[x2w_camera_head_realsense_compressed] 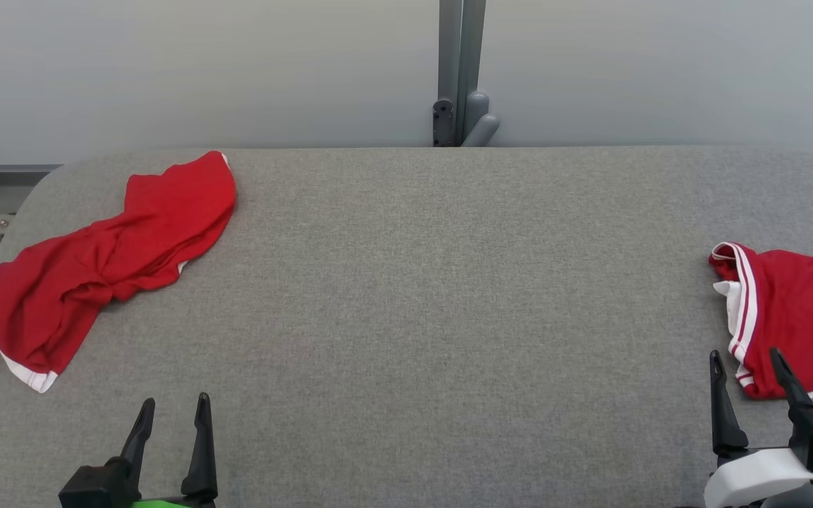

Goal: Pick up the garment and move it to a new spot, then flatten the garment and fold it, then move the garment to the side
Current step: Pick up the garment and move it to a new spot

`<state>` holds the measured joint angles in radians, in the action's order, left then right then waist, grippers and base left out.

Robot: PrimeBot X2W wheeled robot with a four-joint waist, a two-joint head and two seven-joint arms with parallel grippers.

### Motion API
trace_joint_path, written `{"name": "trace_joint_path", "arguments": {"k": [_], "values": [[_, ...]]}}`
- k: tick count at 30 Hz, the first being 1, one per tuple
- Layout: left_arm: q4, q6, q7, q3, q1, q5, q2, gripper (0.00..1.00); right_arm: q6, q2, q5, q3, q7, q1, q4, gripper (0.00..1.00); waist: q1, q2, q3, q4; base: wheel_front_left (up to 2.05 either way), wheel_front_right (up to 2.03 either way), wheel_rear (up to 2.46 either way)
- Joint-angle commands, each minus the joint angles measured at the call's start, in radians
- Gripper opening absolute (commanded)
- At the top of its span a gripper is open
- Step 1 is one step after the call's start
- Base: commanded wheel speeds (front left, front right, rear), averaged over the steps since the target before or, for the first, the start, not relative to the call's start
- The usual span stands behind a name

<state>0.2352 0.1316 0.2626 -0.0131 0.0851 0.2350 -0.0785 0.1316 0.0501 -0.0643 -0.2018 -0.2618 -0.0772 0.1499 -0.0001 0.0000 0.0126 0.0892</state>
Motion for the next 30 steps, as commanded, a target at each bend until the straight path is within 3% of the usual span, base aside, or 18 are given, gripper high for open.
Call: {"name": "trace_joint_path", "arguments": {"k": [1, 7, 22, 30], "values": [[-0.002, -0.002, 0.003, 0.003, -0.017, -0.005, -0.001, 1.0, -0.002, 0.002, 0.01, 0.004, -0.004, -0.011, -0.002, 1.0, 0.0001, 0.0, -0.002, -0.001, 0.0, 0.0, 0.0], [-0.005, -0.002, 0.003, 0.024, -0.027, 0.001, -0.006, 1.0, -0.002, 0.001, 0.005, 0.021, -0.004, -0.01, -0.017, 1.0, 0.0001, 0.0, -0.003, 0.038, 0.0, 0.0, 0.0], [0.011, -0.002, 0.003, 0.0, -0.001, 0.007, -0.033, 1.0, -0.002, 0.001, 0.038, 0.152, -0.004, 0.059, 0.018, 1.0, 0.0001, 0.0, 0.025, 0.381, 0.0, 0.0, 0.0], [0.004, -0.002, 0.003, -0.019, -0.02, 0.026, -0.035, 1.0, -0.002, 0.002, 0.023, 0.184, -0.004, 0.087, 0.029, 1.0, 0.0001, 0.0, 0.006, 0.409, 0.0, 0.0, 0.0]]}}
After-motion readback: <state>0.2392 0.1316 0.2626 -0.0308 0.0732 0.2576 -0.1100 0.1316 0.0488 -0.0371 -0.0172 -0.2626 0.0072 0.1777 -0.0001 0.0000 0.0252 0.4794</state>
